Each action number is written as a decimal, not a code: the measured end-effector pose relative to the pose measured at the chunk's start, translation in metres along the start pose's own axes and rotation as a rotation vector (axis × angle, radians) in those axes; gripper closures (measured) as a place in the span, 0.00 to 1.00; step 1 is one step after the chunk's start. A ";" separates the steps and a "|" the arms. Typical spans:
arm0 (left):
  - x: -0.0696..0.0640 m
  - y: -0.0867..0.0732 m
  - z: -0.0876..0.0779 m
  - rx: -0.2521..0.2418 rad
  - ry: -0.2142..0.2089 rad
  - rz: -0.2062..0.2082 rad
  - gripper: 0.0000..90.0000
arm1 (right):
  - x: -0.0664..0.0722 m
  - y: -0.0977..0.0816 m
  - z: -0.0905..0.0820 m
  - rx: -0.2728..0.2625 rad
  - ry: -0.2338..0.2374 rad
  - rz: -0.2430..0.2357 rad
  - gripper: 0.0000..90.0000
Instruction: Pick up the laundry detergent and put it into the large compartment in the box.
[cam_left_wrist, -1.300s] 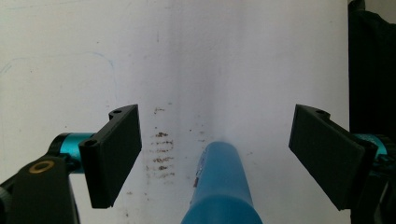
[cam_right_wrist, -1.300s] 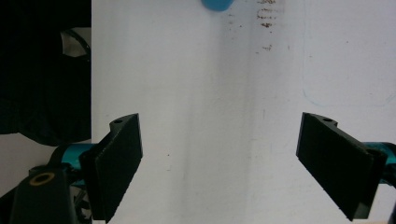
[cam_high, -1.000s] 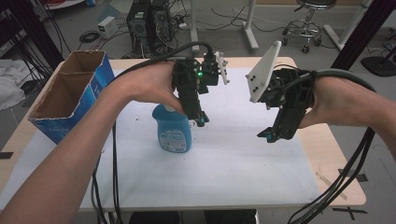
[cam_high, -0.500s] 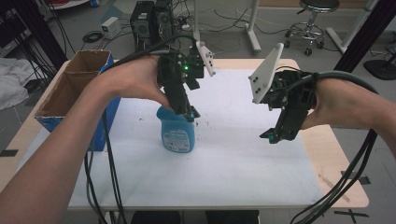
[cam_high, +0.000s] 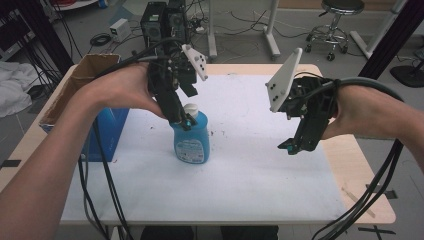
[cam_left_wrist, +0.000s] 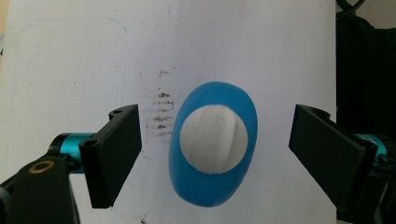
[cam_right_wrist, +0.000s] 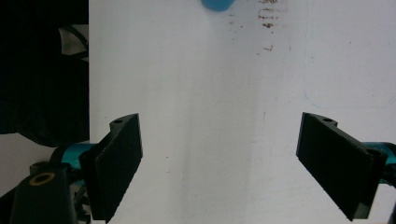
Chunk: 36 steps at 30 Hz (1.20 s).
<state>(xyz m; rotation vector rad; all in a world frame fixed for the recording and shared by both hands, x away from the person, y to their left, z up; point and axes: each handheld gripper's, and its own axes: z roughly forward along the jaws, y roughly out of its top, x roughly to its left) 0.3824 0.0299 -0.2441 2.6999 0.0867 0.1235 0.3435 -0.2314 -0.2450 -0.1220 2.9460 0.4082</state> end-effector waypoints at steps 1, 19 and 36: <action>0.000 -0.002 0.001 -0.002 -0.005 0.002 0.19 | 0.000 0.000 0.000 0.002 0.000 -0.006 0.15; 0.001 -0.027 0.019 -0.031 -0.040 -0.027 0.19 | 0.000 0.004 0.003 0.012 -0.002 -0.005 0.15; 0.005 -0.029 0.033 -0.038 -0.057 -0.034 0.19 | 0.001 0.006 0.006 0.013 0.002 -0.010 0.15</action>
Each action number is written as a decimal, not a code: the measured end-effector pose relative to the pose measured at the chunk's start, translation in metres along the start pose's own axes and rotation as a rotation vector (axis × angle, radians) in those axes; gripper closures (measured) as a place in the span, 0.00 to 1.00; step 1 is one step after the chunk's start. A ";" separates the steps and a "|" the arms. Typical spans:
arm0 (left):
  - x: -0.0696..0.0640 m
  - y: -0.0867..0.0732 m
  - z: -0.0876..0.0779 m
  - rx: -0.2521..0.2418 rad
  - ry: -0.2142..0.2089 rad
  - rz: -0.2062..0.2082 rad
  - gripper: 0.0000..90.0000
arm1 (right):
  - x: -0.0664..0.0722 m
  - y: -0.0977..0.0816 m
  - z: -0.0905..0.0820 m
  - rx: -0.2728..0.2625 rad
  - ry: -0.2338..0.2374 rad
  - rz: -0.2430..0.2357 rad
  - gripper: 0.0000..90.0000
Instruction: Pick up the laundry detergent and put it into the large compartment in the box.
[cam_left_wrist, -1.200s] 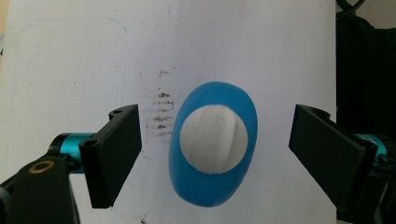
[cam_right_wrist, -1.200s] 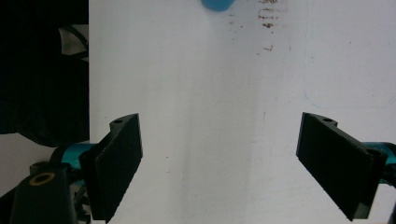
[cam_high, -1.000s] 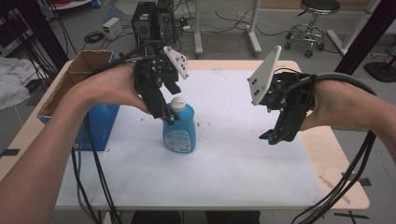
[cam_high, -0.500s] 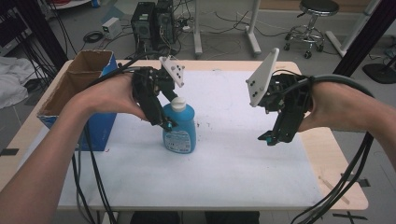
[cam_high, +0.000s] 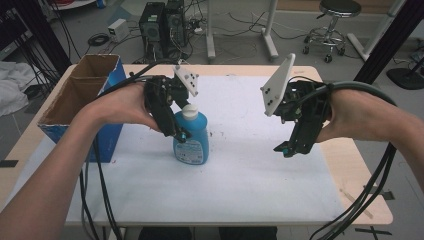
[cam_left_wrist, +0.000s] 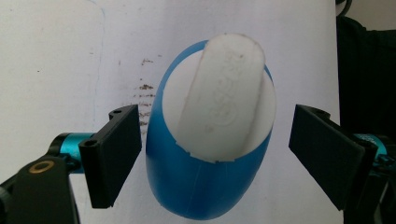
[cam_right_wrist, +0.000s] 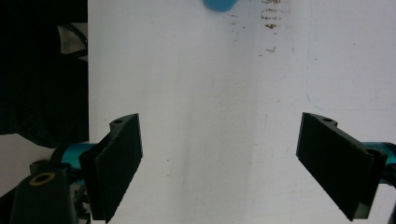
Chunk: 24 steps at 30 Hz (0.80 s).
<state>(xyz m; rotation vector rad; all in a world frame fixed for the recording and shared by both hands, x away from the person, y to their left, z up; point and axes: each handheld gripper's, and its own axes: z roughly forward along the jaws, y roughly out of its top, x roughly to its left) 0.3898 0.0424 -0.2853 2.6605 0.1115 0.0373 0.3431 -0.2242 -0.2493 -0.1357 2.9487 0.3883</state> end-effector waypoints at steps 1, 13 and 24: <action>0.000 0.000 0.000 0.002 0.002 -0.002 0.19 | 0.000 0.000 0.000 0.003 0.001 0.002 0.15; 0.001 0.000 0.002 0.019 0.011 0.004 0.20 | 0.000 0.000 0.000 0.006 0.001 0.002 0.15; 0.000 0.003 0.006 0.024 0.009 0.017 0.23 | 0.001 -0.001 0.000 0.005 0.001 0.006 0.15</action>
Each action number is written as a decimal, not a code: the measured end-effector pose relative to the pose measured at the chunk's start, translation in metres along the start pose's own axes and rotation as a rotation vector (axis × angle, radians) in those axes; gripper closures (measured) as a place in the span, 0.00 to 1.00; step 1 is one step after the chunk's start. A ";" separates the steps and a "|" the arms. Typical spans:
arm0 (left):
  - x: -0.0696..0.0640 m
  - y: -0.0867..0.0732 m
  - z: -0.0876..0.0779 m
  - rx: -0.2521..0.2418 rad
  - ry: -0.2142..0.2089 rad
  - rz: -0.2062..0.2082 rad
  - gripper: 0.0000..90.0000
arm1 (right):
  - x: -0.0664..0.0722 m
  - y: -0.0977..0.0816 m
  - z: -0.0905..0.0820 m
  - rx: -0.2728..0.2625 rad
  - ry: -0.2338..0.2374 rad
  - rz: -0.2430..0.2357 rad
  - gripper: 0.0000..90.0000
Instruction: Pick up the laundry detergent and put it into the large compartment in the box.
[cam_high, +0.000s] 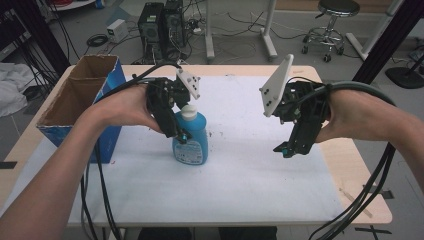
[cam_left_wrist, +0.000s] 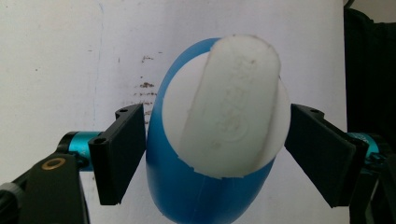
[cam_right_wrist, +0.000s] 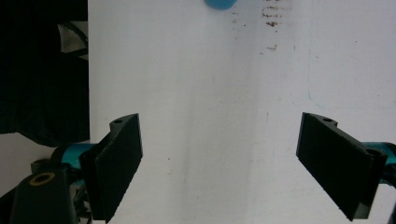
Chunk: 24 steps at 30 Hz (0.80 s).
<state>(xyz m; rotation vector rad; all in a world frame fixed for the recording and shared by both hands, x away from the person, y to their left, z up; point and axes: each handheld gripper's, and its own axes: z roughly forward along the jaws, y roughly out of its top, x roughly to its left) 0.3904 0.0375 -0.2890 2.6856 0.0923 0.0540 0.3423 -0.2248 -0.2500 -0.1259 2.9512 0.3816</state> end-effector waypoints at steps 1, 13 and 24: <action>0.000 0.000 0.000 0.004 0.002 0.006 0.24 | 0.000 0.000 0.000 0.001 0.000 -0.001 0.15; -0.001 0.002 0.000 0.006 0.008 0.019 0.29 | 0.000 -0.001 0.001 0.002 0.002 -0.003 0.15; -0.003 0.004 0.001 0.021 0.023 0.035 0.32 | 0.000 -0.001 0.001 0.003 0.002 0.001 0.15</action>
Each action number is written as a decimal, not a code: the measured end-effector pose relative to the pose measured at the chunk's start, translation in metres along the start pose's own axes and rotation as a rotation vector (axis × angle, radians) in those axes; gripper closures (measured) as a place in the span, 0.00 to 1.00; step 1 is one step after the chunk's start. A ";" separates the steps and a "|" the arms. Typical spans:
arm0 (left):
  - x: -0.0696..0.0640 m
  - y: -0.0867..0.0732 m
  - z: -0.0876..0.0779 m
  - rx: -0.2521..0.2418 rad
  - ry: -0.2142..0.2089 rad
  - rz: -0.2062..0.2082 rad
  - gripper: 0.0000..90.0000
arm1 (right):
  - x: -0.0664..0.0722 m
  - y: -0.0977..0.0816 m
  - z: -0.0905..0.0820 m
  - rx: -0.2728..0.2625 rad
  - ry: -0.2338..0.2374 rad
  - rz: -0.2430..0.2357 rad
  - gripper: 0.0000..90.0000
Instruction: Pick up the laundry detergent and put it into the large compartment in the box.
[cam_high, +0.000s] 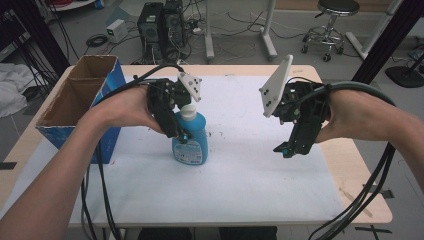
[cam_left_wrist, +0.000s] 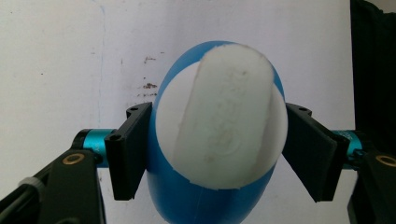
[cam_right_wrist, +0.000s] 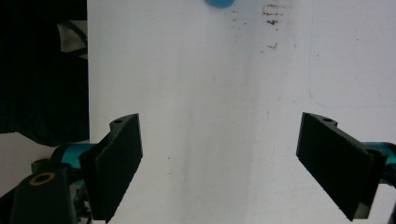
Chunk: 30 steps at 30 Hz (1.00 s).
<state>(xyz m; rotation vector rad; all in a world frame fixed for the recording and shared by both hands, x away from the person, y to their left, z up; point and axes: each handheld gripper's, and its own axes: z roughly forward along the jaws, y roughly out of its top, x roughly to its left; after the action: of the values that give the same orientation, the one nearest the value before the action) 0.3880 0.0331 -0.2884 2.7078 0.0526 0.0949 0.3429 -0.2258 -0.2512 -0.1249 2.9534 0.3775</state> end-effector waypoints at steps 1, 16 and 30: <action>0.000 0.000 0.000 0.001 0.000 -0.002 0.33 | 0.000 0.000 0.000 0.001 -0.001 0.001 0.15; 0.000 0.002 0.000 0.017 0.014 0.013 0.39 | 0.000 -0.002 0.000 -0.001 -0.002 0.007 0.15; 0.000 0.003 0.000 0.025 0.017 0.024 0.40 | 0.000 -0.002 0.000 -0.001 -0.002 0.003 0.15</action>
<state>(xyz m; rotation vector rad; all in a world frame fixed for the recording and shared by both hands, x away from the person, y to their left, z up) 0.3882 0.0303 -0.2869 2.7336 0.0267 0.1255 0.3427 -0.2281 -0.2519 -0.1208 2.9516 0.3790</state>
